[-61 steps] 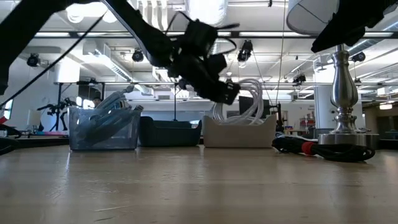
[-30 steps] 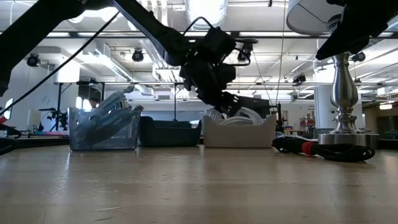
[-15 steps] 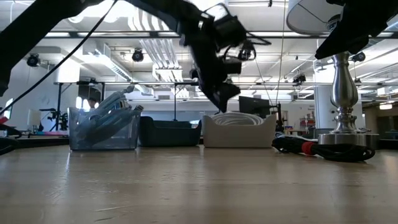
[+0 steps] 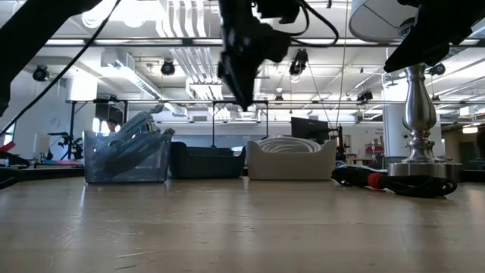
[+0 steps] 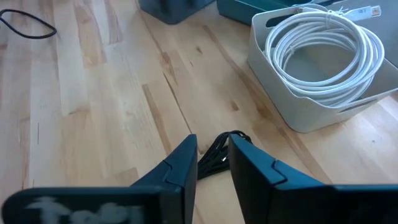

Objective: Pick & Place USB Port
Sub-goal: Put the bottom left black charger cable into the dark green bin

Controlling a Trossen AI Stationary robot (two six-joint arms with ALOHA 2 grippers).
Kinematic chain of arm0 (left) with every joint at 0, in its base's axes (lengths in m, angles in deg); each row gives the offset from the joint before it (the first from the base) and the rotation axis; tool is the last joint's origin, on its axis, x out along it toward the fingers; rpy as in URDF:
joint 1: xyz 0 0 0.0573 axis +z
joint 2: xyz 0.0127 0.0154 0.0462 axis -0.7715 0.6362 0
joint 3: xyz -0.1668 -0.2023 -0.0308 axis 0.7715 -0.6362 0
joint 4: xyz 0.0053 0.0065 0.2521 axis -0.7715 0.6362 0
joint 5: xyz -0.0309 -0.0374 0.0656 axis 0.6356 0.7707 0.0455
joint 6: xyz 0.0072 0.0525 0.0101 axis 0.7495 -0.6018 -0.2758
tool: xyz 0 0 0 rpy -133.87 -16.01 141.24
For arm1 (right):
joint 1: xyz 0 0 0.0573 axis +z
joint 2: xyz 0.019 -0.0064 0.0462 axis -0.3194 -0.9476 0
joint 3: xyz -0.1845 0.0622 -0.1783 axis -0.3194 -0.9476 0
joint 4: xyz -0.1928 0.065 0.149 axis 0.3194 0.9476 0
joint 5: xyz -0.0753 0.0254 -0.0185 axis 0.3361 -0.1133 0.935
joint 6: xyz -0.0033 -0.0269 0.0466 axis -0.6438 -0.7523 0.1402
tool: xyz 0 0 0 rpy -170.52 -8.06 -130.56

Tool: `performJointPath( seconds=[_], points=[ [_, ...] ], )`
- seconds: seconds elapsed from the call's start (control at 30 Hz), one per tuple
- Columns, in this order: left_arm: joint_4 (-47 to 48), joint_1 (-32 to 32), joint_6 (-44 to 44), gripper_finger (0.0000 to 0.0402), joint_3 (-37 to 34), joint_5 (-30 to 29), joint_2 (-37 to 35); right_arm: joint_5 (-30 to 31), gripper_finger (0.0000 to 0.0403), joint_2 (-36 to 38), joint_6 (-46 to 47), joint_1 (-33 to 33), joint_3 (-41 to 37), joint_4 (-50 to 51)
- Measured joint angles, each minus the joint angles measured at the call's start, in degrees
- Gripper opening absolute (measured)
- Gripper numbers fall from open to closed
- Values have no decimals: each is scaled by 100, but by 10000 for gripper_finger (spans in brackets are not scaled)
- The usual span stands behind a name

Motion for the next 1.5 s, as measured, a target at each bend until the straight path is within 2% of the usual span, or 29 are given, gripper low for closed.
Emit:
performJointPath(
  seconds=[0.1,0.2,0.37,0.47,0.57,0.77,0.97,1.1,1.27,1.33,1.5],
  points=[
    [722,-253,212,165,-13,347,-4,0,91,0,0,0,0,-2],
    [1216,-624,292,165,-174,355,-88,0,88,0,0,0,0,-11],
    [1180,-1403,293,165,-676,167,-541,-2,80,-2,2,0,-2,-28],
    [994,-1886,677,164,-1174,167,-1012,-7,77,-2,69,0,-2,-39],
    [441,-2341,1467,163,-1867,163,-1562,-15,78,-2,136,0,-2,-36],
    [-989,-3234,3298,163,-3765,170,-2817,-13,86,-2,151,0,-2,-35],
    [-2726,-3583,5178,163,-5481,547,-3731,-13,88,-2,131,-1,-4,-39],
    [-3834,-3595,5972,163,-6468,744,-3975,-13,84,-2,-100,-2,-4,-39],
    [-5424,-3614,6812,163,-7394,1632,-4002,-11,89,0,-192,-4,-1,-37],
    [-6052,-3657,7025,163,-7626,1804,-3998,-17,92,0,-205,-4,24,-37],
    [-6333,-3837,7302,160,-7813,1830,-3998,-109,96,0,-219,-2,64,-34]
  ],
)
